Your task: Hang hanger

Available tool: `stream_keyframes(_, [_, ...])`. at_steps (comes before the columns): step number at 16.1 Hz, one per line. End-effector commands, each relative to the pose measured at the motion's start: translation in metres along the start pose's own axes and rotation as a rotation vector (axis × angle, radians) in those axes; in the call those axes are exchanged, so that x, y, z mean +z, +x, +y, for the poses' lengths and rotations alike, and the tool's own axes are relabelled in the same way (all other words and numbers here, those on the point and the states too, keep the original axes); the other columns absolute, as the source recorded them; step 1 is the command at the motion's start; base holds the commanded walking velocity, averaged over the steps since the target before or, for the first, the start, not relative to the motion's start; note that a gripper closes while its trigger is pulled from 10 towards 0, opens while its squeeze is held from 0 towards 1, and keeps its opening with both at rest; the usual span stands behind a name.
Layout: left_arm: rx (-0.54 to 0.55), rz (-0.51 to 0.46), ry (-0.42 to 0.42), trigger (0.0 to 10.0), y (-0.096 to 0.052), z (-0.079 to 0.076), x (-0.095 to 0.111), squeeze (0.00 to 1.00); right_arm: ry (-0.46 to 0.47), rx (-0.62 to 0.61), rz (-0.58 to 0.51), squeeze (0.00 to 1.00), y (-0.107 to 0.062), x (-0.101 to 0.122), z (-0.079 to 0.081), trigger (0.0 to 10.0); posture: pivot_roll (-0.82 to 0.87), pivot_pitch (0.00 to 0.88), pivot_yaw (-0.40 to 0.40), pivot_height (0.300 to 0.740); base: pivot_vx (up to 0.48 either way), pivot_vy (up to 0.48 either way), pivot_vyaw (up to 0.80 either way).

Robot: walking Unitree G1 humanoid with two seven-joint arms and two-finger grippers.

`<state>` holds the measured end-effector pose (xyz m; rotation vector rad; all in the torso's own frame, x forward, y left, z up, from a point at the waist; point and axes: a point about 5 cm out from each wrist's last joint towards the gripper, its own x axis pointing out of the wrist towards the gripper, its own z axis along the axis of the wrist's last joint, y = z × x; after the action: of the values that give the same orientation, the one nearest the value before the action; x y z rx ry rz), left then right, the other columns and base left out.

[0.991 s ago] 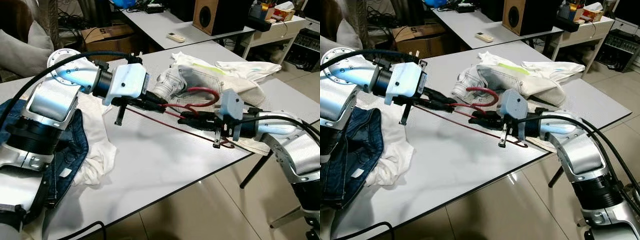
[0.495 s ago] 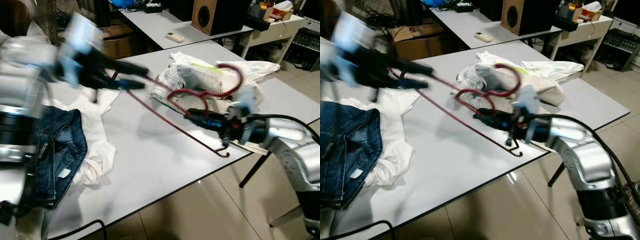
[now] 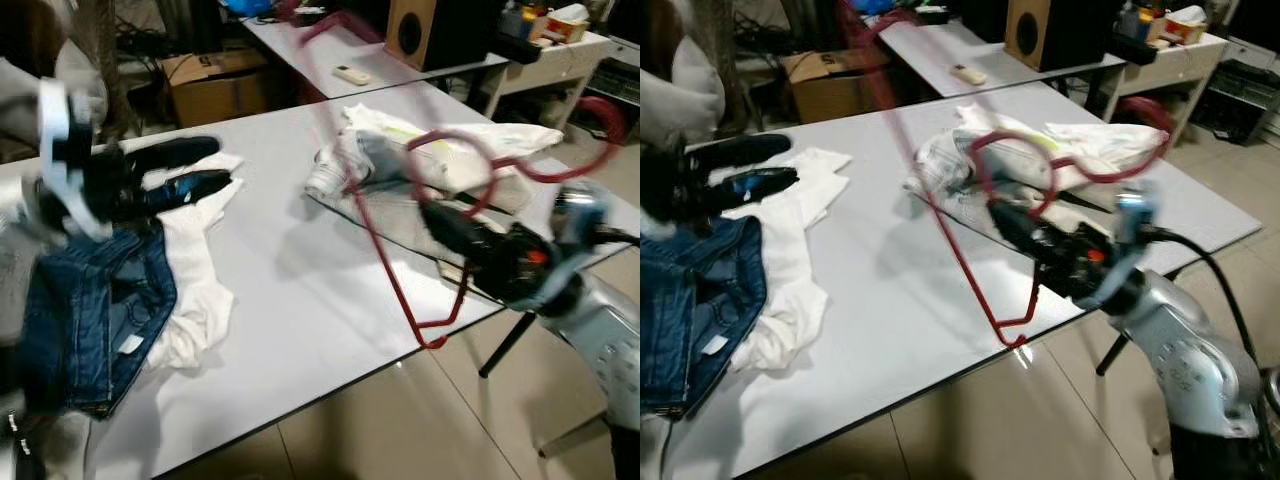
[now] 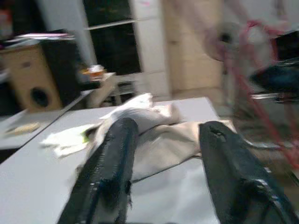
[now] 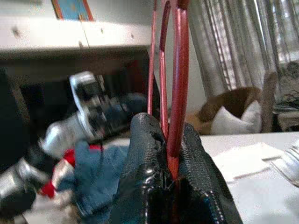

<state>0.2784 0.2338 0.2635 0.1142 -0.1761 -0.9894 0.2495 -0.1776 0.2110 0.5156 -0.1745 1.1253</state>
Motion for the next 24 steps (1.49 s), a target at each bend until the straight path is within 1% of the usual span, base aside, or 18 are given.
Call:
stream_keyframes(1, [0.145, 0.013, -0.007, 10.0, -0.001, -0.003, -0.013, 1.0, 0.026, 0.022, -0.078, 0.0, -0.001, 0.009, 0.008, 0.0, -0.14, 0.0, 0.002, 0.74, 0.0, 0.0, 0.0])
stream_keyframes(3, [0.372, 0.101, -0.01, 10.0, 0.005, -0.004, -0.05, 1.0, 0.049, 0.014, -0.093, 0.0, 0.0, 0.005, 0.013, 0.0, -0.13, 0.0, 0.001, 0.74, 0.0, 0.0, 0.0])
stream_keyframes(4, [0.435, 0.119, -0.005, 10.0, 0.009, -0.005, -0.059, 1.0, 0.047, -0.002, -0.087, 0.0, 0.001, 0.003, 0.014, 0.0, -0.13, 0.0, 0.001, 0.74, 0.0, 0.0, 0.0])
stream_keyframes(5, [0.525, 0.143, -0.01, 10.0, 0.019, -0.009, -0.068, 1.0, -0.004, -0.087, -0.059, 0.0, 0.004, -0.001, 0.012, 0.0, -0.12, 0.0, 0.006, 0.74, 0.0, 0.0, 0.0])
stream_keyframes(6, [0.579, 0.144, -0.03, 10.0, 0.027, -0.014, -0.071, 0.91, -0.067, -0.194, -0.05, 0.0, 0.007, -0.002, 0.008, 0.0, -0.12, 0.0, 0.006, 0.74, 0.0, 0.0, 0.0])
stream_keyframes(7, [0.617, 0.117, -0.043, 10.0, 0.034, -0.022, -0.073, 0.61, -0.125, -0.311, -0.06, 0.0, 0.011, -0.003, 0.006, 0.0, -0.13, 0.0, 0.021, 0.74, 0.0, 0.0, 0.0])
stream_keyframes(8, [0.623, 0.109, -0.045, 10.0, 0.038, -0.026, -0.074, 0.5, -0.155, -0.354, -0.044, 0.0, 0.013, -0.004, 0.007, 0.0, -0.14, 0.0, 0.026, 0.74, 0.0, 0.0, 0.0])
stream_keyframes(9, [0.618, 0.118, -0.05, 10.0, 0.045, -0.034, -0.079, 0.1, -0.231, -0.419, 0.016, 0.0, 0.016, -0.012, 0.01, 0.0, -0.15, 0.0, 0.036, 0.74, 0.0, 0.0, 0.0])
stream_keyframes(10, [0.616, 0.134, -0.026, 10.0, 0.052, -0.04, -0.086, 0.0, -0.308, -0.473, 0.088, 0.0, 0.017, -0.022, 0.011, 0.0, -0.17, 0.0, 0.046, 0.74, 0.0, 0.0, 0.0])
stream_keyframes(11, [0.627, 0.141, -0.035, 10.0, 0.055, -0.043, -0.09, 0.0, -0.321, -0.501, 0.098, 0.0, 0.018, -0.029, 0.011, 0.0, -0.18, 0.0, 0.054, 0.74, 0.0, 0.0, 0.0])
stream_keyframes(12, [0.652, 0.149, -0.056, 10.0, 0.06, -0.045, -0.096, 0.0, -0.362, -0.644, 0.129, 0.0, 0.015, -0.041, 0.004, 0.0, -0.18, 0.0, 0.059, 0.74, 0.0, 0.0, 0.0])
stream_keyframes(13, [0.658, 0.158, -0.041, 10.0, 0.063, -0.047, -0.097, 0.0, -0.365, -0.708, 0.145, 0.0, 0.013, -0.049, 0.001, 0.0, -0.18, 0.0, 0.059, 0.74, 0.0, 0.0, 0.0])
stream_keyframes(14, [0.64, 0.163, -0.017, 10.0, 0.067, -0.052, -0.093, 0.0, -0.398, -0.81, 0.207, 0.0, 0.01, -0.057, -0.006, 10.0, -0.14, 0.0, 0.042, 0.74, 0.0, 0.3, 0.0])
stream_keyframes(16, [0.649, 0.163, -0.011, 10.0, 0.066, -0.053, -0.091, 0.0, -0.412, -0.823, 0.247, 0.0, 0.011, -0.062, -0.007, 10.0, -0.14, 0.0, 0.042, 0.74, 0.0, 0.368, 0.0])
stream_keyframes(18, [0.668, 0.176, 0.023, 10.0, 0.06, -0.051, -0.091, 0.0, -0.513, -0.889, 0.25, 0.0, 0.009, -0.061, -0.013, 10.0, -0.12, 0.0, 0.026, 0.74, 0.0, 0.381, 0.0])
stream_keyframes(19, [0.69, 0.176, 0.034, 10.0, 0.057, -0.049, -0.09, 0.0, -0.525, -0.867, 0.251, 0.0, 0.009, -0.063, -0.012, 10.0, -0.12, 0.0, 0.026, 0.74, 0.0, 0.386, 0.0])
stream_keyframes(21, [0.694, 0.171, 0.044, 10.0, 0.058, -0.046, -0.088, 0.0, -0.45, -0.85, 0.255, 0.0, 0.006, -0.066, -0.012, 10.0, -0.12, 0.0, 0.02, 0.74, 0.0, 0.388, 0.0])
stream_keyframes(24, [0.692, 0.166, 0.048, 10.0, 0.06, -0.047, -0.086, 0.0, -0.442, -0.799, 0.234, 0.0, 0.011, -0.068, -0.008, 10.0, -0.12, 0.0, 0.019, 0.74, 0.0, 0.385, 0.0])
